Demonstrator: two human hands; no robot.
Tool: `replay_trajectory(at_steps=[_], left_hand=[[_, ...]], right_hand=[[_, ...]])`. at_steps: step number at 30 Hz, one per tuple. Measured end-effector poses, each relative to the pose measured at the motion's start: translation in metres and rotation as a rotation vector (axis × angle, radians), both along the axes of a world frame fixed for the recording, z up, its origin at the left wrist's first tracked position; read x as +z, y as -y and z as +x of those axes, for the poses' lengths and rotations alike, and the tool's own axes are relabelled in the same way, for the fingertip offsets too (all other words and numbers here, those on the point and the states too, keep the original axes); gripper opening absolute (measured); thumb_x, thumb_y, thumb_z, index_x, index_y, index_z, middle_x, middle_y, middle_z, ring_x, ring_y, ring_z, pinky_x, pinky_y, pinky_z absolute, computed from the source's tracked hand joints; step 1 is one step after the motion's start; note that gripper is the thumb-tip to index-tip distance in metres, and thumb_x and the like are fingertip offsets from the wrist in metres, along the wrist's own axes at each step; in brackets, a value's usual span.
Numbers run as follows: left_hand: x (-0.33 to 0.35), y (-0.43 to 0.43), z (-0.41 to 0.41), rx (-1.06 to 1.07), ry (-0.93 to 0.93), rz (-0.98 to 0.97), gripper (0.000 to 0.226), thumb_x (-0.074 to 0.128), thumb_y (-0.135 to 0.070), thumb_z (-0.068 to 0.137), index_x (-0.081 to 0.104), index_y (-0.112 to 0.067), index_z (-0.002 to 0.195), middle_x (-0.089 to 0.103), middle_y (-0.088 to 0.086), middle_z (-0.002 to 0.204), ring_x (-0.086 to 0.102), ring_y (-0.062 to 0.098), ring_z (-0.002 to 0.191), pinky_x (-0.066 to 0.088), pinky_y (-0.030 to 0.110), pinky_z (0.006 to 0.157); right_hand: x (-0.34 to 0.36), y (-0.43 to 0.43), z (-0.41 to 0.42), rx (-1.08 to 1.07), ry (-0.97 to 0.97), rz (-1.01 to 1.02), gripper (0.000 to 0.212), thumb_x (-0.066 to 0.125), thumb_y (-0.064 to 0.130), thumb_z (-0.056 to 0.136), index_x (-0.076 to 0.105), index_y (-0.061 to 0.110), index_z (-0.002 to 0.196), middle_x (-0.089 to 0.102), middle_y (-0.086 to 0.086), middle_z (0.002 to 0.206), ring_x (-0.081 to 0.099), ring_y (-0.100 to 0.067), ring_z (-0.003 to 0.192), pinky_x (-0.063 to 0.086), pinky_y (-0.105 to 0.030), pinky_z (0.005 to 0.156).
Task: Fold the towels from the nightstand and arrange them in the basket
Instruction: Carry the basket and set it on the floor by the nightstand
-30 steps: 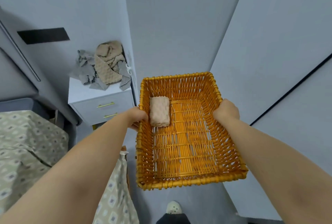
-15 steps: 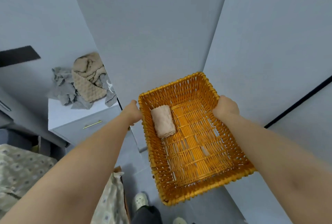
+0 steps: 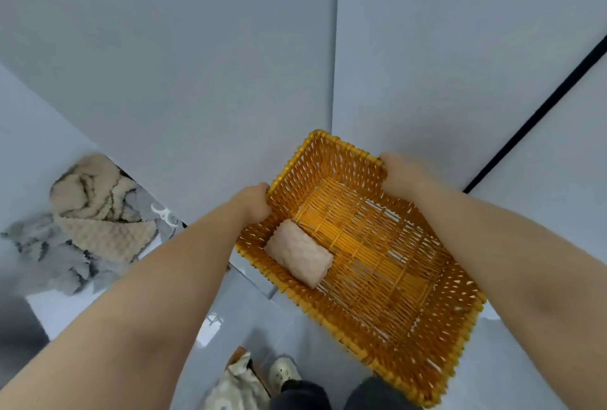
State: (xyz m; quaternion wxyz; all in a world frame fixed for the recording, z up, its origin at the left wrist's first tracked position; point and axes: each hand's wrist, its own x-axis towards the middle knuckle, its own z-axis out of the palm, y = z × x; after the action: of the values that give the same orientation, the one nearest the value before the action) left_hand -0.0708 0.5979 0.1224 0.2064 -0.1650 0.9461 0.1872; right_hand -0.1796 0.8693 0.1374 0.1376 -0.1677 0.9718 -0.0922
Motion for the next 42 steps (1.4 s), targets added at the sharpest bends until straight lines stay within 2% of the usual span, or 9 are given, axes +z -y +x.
replay_trajectory(at_steps=[6, 10, 16, 20, 24, 29, 35, 38, 42], left_hand=[[0.004, -0.008, -0.026, -0.009, -0.099, 0.071, 0.034, 0.056, -0.019, 0.090, 0.055, -0.006, 0.122, 0.059, 0.018, 0.124, 0.053, 0.034, 0.115, 0.041, 0.035, 0.092], [0.003, -0.021, -0.035, -0.058, -0.081, 0.015, 0.026, 0.058, -0.017, 0.087, 0.066, -0.007, 0.109, 0.063, 0.017, 0.116, 0.058, 0.035, 0.109, 0.045, 0.036, 0.090], [-0.012, -0.056, -0.029, -0.006, -0.117, 0.036, 0.018, 0.056, -0.014, 0.086, 0.068, -0.006, 0.096, 0.066, 0.017, 0.105, 0.060, 0.036, 0.099, 0.047, 0.037, 0.081], [-0.021, -0.070, -0.028, 0.018, -0.110, 0.045, 0.007, 0.054, -0.009, 0.082, 0.060, -0.011, 0.080, 0.062, 0.012, 0.087, 0.060, 0.033, 0.089, 0.046, 0.034, 0.073], [-0.034, -0.067, -0.029, 0.050, -0.076, 0.052, 0.006, 0.055, -0.010, 0.082, 0.061, -0.011, 0.080, 0.061, 0.009, 0.085, 0.058, 0.029, 0.081, 0.046, 0.032, 0.070], [-0.058, -0.051, -0.033, 0.066, -0.025, 0.089, 0.009, 0.054, -0.013, 0.084, 0.063, -0.009, 0.083, 0.064, 0.011, 0.091, 0.059, 0.030, 0.081, 0.048, 0.032, 0.072], [-0.093, -0.036, -0.035, 0.023, 0.002, 0.162, 0.015, 0.052, -0.012, 0.087, 0.064, -0.006, 0.090, 0.064, 0.015, 0.098, 0.061, 0.033, 0.092, 0.045, 0.032, 0.073], [-0.118, -0.028, -0.030, 0.031, 0.021, 0.197, 0.012, 0.055, -0.015, 0.087, 0.063, -0.006, 0.083, 0.064, 0.015, 0.097, 0.062, 0.035, 0.097, 0.048, 0.034, 0.078], [-0.181, -0.013, -0.023, 0.063, 0.052, 0.229, 0.017, 0.055, -0.013, 0.088, 0.057, -0.009, 0.071, 0.060, 0.013, 0.091, 0.061, 0.033, 0.097, 0.045, 0.032, 0.074]], right_hand=[[-0.002, -0.011, 0.008, -0.083, -0.014, -0.081, 0.019, 0.050, 0.003, 0.082, 0.053, 0.011, 0.099, 0.061, -0.017, 0.103, 0.057, -0.035, 0.097, 0.034, -0.029, 0.069], [-0.003, -0.025, 0.003, -0.110, -0.036, -0.038, 0.023, 0.051, 0.004, 0.083, 0.054, 0.010, 0.106, 0.060, -0.015, 0.102, 0.057, -0.034, 0.098, 0.033, -0.029, 0.068], [-0.010, -0.048, 0.004, -0.150, -0.118, 0.019, 0.031, 0.050, 0.004, 0.084, 0.055, 0.012, 0.114, 0.060, -0.017, 0.113, 0.056, -0.037, 0.106, 0.048, -0.039, 0.083], [-0.015, -0.055, 0.006, -0.161, -0.235, 0.160, 0.028, 0.051, 0.002, 0.087, 0.057, 0.011, 0.113, 0.063, -0.013, 0.113, 0.058, -0.035, 0.107, 0.048, -0.039, 0.083], [-0.028, -0.050, 0.012, -0.205, -0.226, 0.216, 0.030, 0.051, 0.005, 0.087, 0.055, 0.010, 0.116, 0.061, -0.013, 0.114, 0.058, -0.033, 0.107, 0.047, -0.038, 0.083], [-0.053, -0.060, 0.033, -0.305, -0.091, 0.302, 0.065, 0.051, 0.026, 0.090, 0.024, 0.004, 0.145, 0.032, -0.019, 0.147, 0.028, -0.034, 0.137, 0.024, -0.048, 0.111], [-0.105, -0.024, 0.081, -0.508, 0.019, 0.290, 0.078, 0.048, 0.031, 0.093, 0.003, 0.009, 0.152, 0.003, -0.017, 0.159, 0.004, -0.033, 0.146, 0.007, -0.049, 0.118], [-0.133, -0.004, 0.106, -0.597, 0.166, 0.278, 0.076, 0.047, 0.034, 0.095, 0.004, 0.009, 0.151, 0.005, -0.015, 0.159, 0.005, -0.032, 0.146, 0.010, -0.049, 0.117], [-0.203, 0.028, 0.127, -0.476, 0.433, 0.231, 0.065, 0.043, 0.029, 0.097, 0.013, 0.008, 0.150, 0.018, -0.015, 0.156, 0.018, -0.034, 0.143, 0.021, -0.050, 0.115]])
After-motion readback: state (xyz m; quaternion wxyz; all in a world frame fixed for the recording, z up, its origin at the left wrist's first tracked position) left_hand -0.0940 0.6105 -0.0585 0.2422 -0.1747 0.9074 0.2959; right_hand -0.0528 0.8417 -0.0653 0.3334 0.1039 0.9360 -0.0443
